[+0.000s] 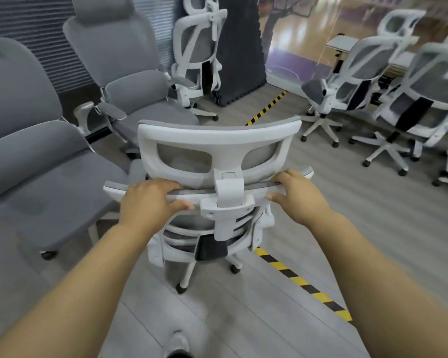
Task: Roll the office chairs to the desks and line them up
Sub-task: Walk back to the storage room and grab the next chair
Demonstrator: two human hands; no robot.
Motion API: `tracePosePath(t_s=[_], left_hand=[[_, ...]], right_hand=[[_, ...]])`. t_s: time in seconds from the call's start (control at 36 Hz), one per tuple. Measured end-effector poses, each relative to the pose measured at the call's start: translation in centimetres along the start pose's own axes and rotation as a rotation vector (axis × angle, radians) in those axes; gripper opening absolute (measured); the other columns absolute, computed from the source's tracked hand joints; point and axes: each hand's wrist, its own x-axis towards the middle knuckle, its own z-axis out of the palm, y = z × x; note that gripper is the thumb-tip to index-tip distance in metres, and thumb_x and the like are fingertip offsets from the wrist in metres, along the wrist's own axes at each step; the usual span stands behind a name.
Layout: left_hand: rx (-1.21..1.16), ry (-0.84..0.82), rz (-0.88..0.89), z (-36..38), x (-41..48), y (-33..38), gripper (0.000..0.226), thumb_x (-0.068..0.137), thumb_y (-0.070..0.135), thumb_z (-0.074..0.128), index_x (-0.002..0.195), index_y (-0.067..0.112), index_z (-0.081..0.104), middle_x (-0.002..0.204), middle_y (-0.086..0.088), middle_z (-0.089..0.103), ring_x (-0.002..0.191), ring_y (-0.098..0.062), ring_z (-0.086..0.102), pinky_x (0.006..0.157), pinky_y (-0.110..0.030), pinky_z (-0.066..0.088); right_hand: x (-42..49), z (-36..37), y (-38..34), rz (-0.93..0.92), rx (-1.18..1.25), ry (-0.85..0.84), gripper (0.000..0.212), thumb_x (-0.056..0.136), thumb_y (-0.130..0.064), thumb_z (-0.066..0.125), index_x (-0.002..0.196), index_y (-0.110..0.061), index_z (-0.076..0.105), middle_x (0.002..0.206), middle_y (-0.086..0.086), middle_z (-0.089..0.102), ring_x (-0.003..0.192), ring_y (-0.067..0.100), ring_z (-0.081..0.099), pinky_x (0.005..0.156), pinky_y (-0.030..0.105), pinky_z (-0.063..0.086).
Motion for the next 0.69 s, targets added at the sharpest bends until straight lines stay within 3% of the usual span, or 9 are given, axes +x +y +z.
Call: tracePosePath(t_s=[0.22, 0.33, 0.53, 0.58, 0.69], left_hand=[[-0.05, -0.005, 0.069, 3.7, 6.7, 4.8, 0.051, 0.064, 0.06, 0.072, 0.102, 0.025, 0.071, 0.102, 0.002, 0.07, 0.099, -0.022, 0.06, 0.088, -0.037, 0.046], [-0.058, -0.02, 0.127, 5.4, 10.5, 7.6, 0.052, 0.064, 0.06, 0.072, 0.104, 0.027, 0.071, 0.104, 0.003, 0.07, 0.1, -0.021, 0.06, 0.086, -0.035, 0.047], [-0.03, 0.002, 0.269, 9.1, 17.1, 12.4, 0.058, 0.059, 0.07, 0.056, 0.086, 0.022, 0.075, 0.083, 0.001, 0.073, 0.077, -0.025, 0.066, 0.072, -0.033, 0.046], [0.013, -0.014, 0.316, 10.2, 18.9, 13.7, 0.049, 0.063, 0.064, 0.064, 0.084, 0.022, 0.074, 0.082, 0.0, 0.072, 0.076, -0.026, 0.066, 0.072, -0.035, 0.047], [0.049, -0.052, 0.427, 12.2, 22.3, 16.2, 0.054, 0.072, 0.066, 0.045, 0.088, 0.022, 0.072, 0.085, 0.0, 0.071, 0.079, -0.026, 0.066, 0.076, -0.04, 0.048]], right_hand=[[4.0, -2.2, 6.3, 0.109, 0.049, 0.068, 0.037, 0.088, -0.025, 0.063, 0.123, -0.014, 0.056, 0.127, 0.002, 0.051, 0.117, 0.022, 0.046, 0.083, 0.025, 0.033], [6.3, -3.8, 9.4, 0.156, 0.034, 0.083, 0.037, 0.088, -0.025, 0.062, 0.123, -0.014, 0.057, 0.129, 0.002, 0.053, 0.118, 0.022, 0.047, 0.089, 0.03, 0.037], [10.0, -6.8, 14.7, 0.258, 0.025, 0.102, 0.033, 0.088, -0.023, 0.061, 0.12, -0.016, 0.059, 0.123, 0.0, 0.059, 0.111, 0.023, 0.052, 0.078, 0.029, 0.036], [11.0, -7.6, 16.3, 0.285, 0.023, 0.109, 0.03, 0.088, -0.024, 0.061, 0.118, -0.016, 0.059, 0.117, 0.0, 0.062, 0.106, 0.024, 0.053, 0.073, 0.028, 0.033], [12.8, -8.9, 19.6, 0.332, 0.057, 0.137, 0.029, 0.088, -0.023, 0.062, 0.116, -0.017, 0.06, 0.113, 0.001, 0.063, 0.103, 0.024, 0.053, 0.072, 0.028, 0.032]])
